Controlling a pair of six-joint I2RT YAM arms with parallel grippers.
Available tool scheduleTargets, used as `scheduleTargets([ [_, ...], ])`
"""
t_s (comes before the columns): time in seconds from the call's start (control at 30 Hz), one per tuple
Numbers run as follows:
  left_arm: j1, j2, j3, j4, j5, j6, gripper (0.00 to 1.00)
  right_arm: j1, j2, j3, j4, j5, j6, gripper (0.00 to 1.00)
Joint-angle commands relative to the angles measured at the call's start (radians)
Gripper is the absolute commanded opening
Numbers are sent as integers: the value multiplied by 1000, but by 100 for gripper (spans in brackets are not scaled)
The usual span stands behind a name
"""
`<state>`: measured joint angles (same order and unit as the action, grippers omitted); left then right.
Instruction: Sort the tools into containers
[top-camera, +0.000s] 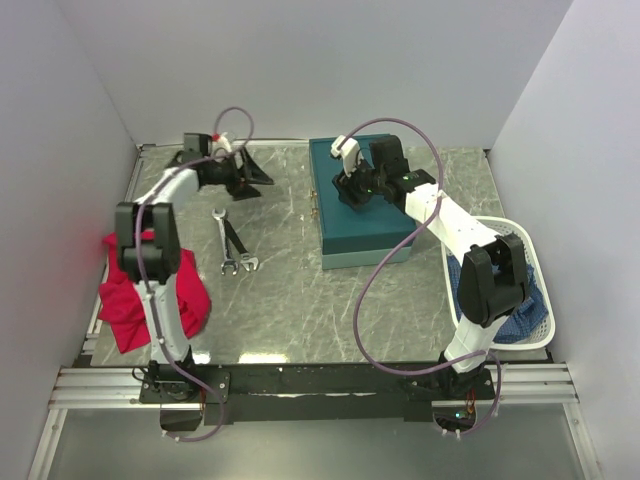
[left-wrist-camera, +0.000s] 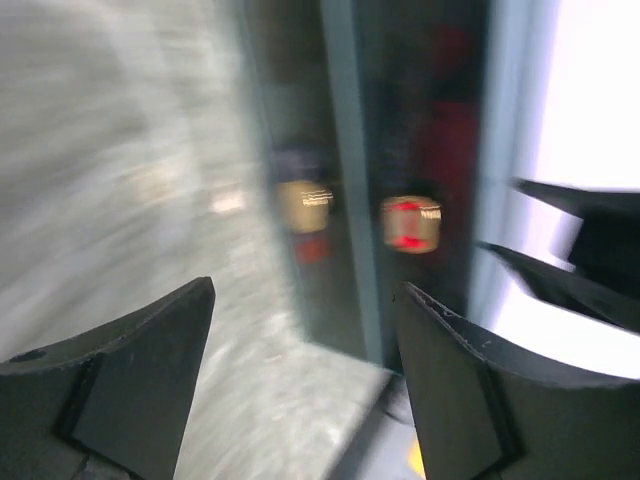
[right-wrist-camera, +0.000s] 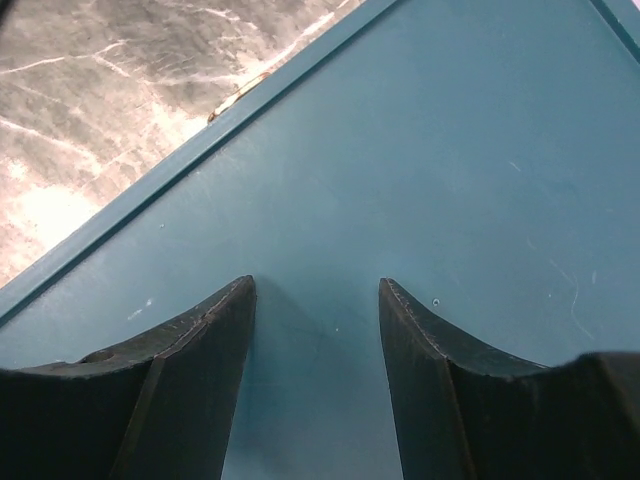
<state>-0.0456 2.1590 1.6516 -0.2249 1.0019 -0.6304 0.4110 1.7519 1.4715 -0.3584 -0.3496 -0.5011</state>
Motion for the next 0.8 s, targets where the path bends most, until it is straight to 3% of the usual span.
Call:
scheduleTargets([
  [0.0, 43, -244, -25, -463, -471, 327, 78, 14, -25, 3, -102, 35, 15, 61],
  [0.03, 43, -260, -50, -508, -594, 351, 76, 17, -28, 1, -102, 37, 13, 61],
  [0.17, 38, -343, -165, -577, -779, 356, 75, 22, -29, 3, -100, 34, 9, 62],
  [0.43, 26, -375, -334, -528, -922, 305, 74, 20, -12, 18, -83, 26, 15, 62],
  [0.77, 12, -226, -220, -496, -974, 317, 71, 20, -57, -56, -62, 32, -4, 62],
])
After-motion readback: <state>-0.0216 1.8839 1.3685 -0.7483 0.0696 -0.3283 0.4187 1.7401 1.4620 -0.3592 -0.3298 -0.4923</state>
